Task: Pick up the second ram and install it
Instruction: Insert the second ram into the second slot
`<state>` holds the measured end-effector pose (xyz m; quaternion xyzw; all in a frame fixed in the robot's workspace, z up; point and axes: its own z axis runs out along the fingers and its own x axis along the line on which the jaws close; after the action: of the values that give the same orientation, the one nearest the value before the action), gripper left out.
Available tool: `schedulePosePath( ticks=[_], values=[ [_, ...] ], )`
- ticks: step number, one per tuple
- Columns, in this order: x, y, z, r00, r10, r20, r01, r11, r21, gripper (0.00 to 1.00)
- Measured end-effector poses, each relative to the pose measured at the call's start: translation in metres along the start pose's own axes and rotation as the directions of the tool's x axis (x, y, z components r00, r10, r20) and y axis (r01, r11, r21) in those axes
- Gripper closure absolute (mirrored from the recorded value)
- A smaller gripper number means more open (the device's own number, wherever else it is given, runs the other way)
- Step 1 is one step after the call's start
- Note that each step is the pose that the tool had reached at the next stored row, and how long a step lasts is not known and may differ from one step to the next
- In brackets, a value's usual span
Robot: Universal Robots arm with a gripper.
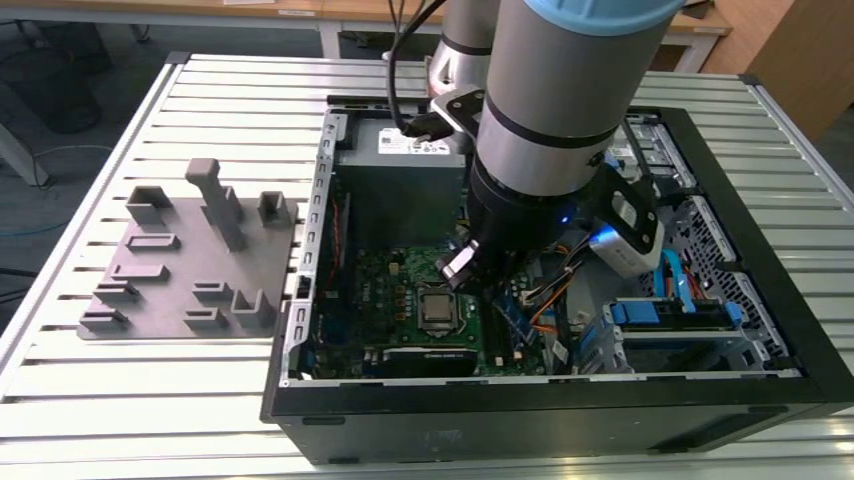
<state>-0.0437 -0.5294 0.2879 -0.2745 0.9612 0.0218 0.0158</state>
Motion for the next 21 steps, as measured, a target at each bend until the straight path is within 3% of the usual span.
schedulePosePath(
  ticks=[12, 21],
  values=[
    [0.0000, 0.0000, 0.0000, 0.9983, 0.058, -0.0024, -0.058, 0.9983, 0.0099, 0.86],
    [0.0000, 0.0000, 0.0001, 0.9941, 0.108, -0.0022, -0.108, 0.9940, 0.0152, 0.86]
  ],
)
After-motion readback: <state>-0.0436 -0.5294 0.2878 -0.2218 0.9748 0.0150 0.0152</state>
